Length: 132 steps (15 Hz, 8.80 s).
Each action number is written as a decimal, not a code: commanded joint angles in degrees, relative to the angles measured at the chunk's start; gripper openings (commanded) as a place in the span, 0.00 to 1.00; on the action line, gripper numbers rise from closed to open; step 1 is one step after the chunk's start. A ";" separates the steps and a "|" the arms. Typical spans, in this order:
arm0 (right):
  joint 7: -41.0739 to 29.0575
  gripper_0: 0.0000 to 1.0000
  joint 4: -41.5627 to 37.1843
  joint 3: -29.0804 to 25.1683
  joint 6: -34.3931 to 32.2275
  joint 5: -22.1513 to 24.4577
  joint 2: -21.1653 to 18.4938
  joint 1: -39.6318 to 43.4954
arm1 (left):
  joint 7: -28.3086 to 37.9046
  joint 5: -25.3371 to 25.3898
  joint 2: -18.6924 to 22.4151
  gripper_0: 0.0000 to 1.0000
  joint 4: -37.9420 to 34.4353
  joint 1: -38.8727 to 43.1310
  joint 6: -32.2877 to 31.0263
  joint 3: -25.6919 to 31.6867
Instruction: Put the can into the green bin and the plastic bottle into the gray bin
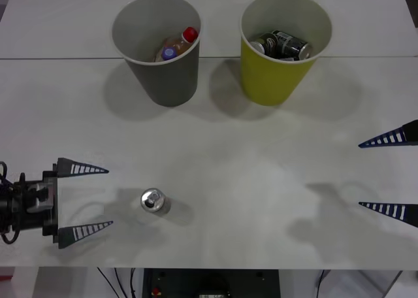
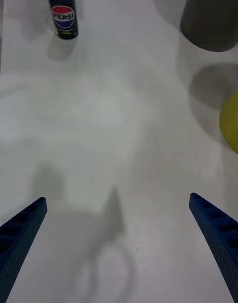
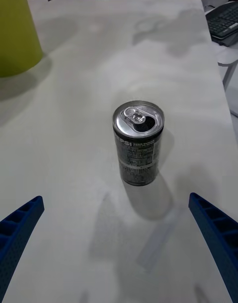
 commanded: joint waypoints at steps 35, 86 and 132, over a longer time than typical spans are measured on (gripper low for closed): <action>0.00 1.00 0.00 0.00 0.00 0.00 0.00 0.00 | -5.31 -7.59 -25.13 0.00 11.75 -4.46 2.42 0.00; 0.00 1.00 0.00 0.00 0.00 0.00 0.00 0.00 | 96.82 -74.13 -31.72 0.01 0.15 -74.87 -20.60 -2.98; 0.00 1.00 0.00 0.00 0.00 0.00 0.00 0.00 | 73.79 -36.68 -11.59 1.00 15.62 -72.14 -14.45 -8.78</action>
